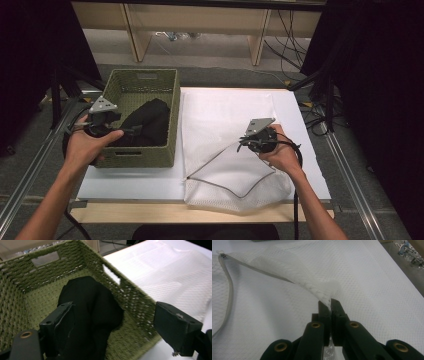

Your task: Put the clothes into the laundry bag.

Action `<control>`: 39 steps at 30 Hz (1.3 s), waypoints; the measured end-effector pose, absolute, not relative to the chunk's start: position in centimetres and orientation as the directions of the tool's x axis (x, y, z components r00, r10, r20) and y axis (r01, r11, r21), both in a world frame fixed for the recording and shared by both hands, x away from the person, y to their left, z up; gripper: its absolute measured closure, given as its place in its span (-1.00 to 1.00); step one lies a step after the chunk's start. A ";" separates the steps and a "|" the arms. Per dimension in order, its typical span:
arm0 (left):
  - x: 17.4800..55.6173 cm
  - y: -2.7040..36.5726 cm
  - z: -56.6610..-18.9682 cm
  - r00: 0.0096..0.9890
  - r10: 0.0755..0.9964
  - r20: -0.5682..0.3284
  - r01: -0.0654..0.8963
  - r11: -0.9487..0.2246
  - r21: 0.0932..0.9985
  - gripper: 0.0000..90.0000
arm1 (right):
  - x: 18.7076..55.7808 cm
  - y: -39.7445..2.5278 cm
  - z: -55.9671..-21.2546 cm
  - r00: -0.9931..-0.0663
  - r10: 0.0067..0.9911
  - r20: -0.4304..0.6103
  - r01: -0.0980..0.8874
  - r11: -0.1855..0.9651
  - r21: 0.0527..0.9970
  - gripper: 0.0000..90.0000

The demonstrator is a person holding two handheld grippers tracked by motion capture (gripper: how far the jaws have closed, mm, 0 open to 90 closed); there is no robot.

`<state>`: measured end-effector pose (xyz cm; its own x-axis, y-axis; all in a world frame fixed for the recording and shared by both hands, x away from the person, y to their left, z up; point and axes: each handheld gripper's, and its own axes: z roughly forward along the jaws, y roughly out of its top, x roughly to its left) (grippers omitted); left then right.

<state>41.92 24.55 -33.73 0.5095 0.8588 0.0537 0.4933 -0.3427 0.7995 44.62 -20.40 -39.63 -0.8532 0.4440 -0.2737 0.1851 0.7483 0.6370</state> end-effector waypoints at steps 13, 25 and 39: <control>49.3 24.7 -37.0 0.469 0.883 0.000 0.602 -0.320 0.732 -0.61 | 44.5 -20.3 -39.4 -0.848 0.449 -0.282 0.185 0.749 0.636 0.97; 53.2 26.1 -41.5 0.486 0.873 -0.043 0.659 -0.334 0.674 -0.63 | 44.7 -20.2 -39.6 -0.857 0.425 -0.293 0.163 0.761 0.628 0.97; 53.9 26.1 -44.3 0.535 0.841 -0.082 0.698 -0.386 0.603 -0.63 | 44.6 -20.1 -39.7 -0.862 0.420 -0.282 0.175 0.770 0.614 0.97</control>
